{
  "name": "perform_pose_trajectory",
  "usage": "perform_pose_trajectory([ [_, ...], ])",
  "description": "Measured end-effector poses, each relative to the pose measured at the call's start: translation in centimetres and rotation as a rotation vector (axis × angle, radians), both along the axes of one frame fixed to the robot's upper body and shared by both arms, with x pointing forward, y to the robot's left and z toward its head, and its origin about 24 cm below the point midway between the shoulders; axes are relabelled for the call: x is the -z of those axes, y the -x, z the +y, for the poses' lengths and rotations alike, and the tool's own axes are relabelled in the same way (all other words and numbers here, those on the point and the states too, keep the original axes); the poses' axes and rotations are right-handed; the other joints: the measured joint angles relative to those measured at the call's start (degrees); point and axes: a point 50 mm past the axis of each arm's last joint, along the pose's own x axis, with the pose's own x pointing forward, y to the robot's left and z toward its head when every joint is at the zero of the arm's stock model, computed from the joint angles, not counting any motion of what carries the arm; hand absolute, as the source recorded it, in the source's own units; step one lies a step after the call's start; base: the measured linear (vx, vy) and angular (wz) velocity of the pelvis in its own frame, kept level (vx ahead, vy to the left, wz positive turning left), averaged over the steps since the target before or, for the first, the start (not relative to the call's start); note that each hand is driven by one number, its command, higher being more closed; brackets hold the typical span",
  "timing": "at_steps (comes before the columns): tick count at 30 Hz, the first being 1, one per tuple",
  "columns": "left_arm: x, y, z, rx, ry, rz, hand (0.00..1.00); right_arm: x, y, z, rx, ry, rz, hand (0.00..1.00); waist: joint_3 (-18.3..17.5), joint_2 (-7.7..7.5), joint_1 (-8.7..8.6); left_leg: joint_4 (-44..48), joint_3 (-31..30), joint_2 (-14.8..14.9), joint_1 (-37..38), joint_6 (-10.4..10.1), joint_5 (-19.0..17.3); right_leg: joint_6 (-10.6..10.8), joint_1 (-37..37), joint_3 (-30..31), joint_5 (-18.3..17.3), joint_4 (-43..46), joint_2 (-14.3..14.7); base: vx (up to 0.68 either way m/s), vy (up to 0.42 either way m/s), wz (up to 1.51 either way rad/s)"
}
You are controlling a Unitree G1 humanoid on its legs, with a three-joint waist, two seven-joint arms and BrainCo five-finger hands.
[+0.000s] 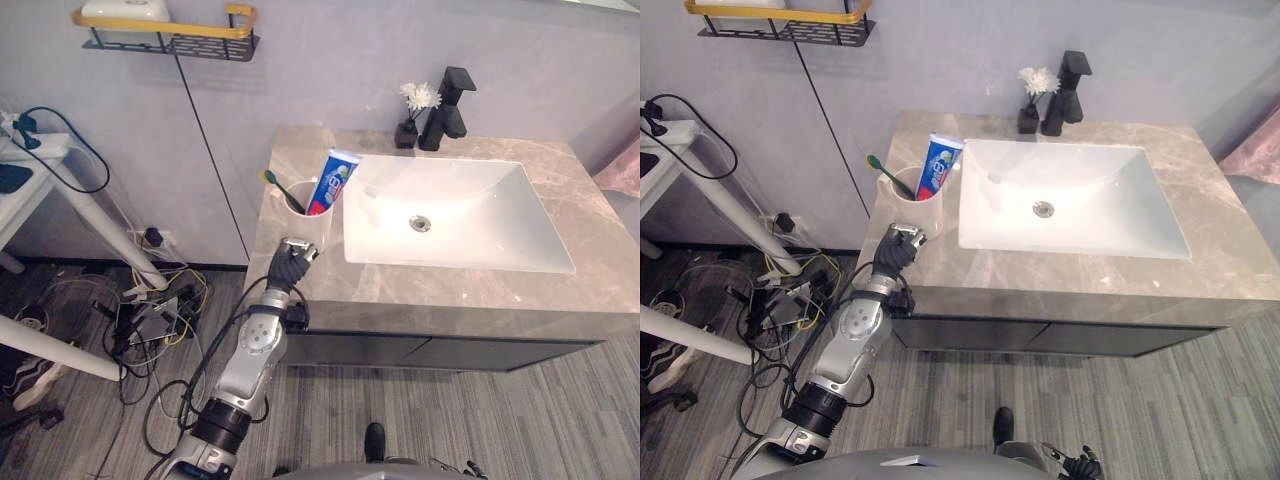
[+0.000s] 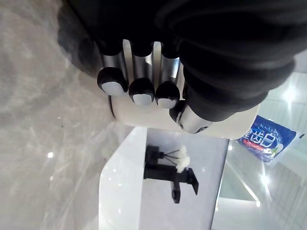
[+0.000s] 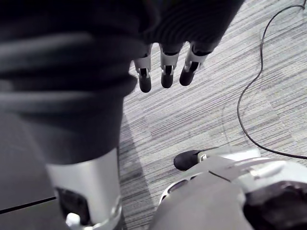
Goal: Organize washtable
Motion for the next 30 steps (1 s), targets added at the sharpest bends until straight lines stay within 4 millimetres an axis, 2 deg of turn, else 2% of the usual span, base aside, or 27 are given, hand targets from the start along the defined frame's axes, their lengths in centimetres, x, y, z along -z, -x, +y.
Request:
perform_pose_trajectory([
  [9, -0.3, -1.5, 0.5, -0.068, 0.005, 0.007, 1.0, 0.0, 0.0, 0.0, 0.0, 0.0, -0.002, 0.0, 0.01, 0.01, -0.24, 0.01, 1.3, 0.4, 0.44, -0.04, -0.36, 0.01, -0.21, 1.27, 0.04, 0.0, 0.63, 0.0, -0.005, -0.07],
  [15, -1.2, -3.1, 2.1, -0.179, 0.036, -0.001, 1.0, -0.2, -0.5, -0.1, 0.0, 0.005, -0.023, 0.0, 0.48, 0.51, -1.24, -0.08, 2.29, 0.78, 0.89, -0.2, -0.71, -0.01, -0.44, 2.13, 0.01, 0.0, 1.18, 0.02, -0.008, -0.08],
  [26, -2.7, -5.4, 4.4, -0.315, 0.053, -0.002, 1.0, -0.2, -0.5, 0.1, 0.012, -0.007, -0.03, 0.0, 0.75, 0.37, -1.42, -0.06, 3.55, 0.85, 1.03, -0.31, -0.91, 0.01, -1.24, 3.26, 0.09, 0.0, 1.42, 0.01, 0.0, -0.05],
  [30, -4.2, -6.5, 5.8, -0.371, 0.045, -0.035, 1.0, -0.3, -0.8, 0.0, 0.009, -0.009, -0.046, 0.0, 2.27, 0.16, -1.27, -0.05, 5.02, 0.85, 0.8, -0.32, -0.94, -0.01, -2.25, 4.77, 0.61, 0.0, 1.7, -0.02, 0.001, -0.18],
])
